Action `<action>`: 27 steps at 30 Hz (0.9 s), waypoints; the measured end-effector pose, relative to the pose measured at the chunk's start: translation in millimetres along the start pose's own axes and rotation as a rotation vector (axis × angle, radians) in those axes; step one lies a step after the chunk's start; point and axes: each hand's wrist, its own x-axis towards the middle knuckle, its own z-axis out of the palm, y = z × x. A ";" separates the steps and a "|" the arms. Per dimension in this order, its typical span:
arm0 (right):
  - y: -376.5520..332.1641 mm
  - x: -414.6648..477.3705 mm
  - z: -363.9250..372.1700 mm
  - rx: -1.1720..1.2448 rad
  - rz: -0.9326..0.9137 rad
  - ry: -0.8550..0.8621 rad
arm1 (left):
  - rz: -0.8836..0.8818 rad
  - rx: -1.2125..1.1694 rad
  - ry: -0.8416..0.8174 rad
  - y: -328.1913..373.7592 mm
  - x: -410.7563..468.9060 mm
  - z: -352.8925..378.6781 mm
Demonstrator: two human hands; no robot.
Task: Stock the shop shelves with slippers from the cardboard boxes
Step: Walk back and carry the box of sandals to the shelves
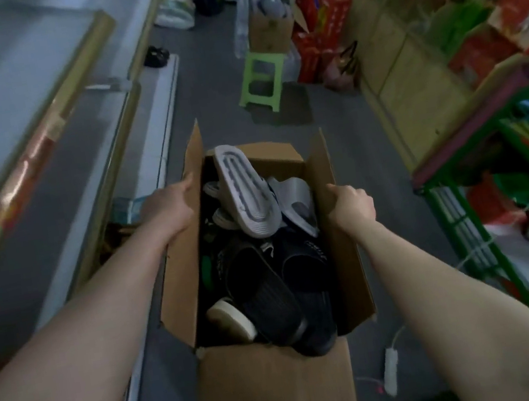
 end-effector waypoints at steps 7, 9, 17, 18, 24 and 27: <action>-45.8 218.9 -38.6 -0.058 -0.032 0.024 | 0.012 -0.145 -0.004 44.6 202.9 -28.7; -58.8 282.6 -43.8 -0.059 -0.034 0.028 | 0.030 -0.110 0.003 57.6 269.8 -33.9; -104.5 510.7 -67.4 0.018 0.053 0.008 | 0.043 -0.011 -0.012 121.4 507.5 -62.8; -107.3 537.5 -71.9 0.020 0.055 0.010 | 0.049 -0.004 -0.009 132.3 532.9 -67.1; -111.2 710.5 -89.2 0.004 0.069 -0.014 | 0.053 0.049 -0.044 196.8 698.9 -71.1; -106.8 803.4 -94.5 0.009 0.054 -0.026 | 0.006 0.038 -0.056 225.5 778.1 -55.2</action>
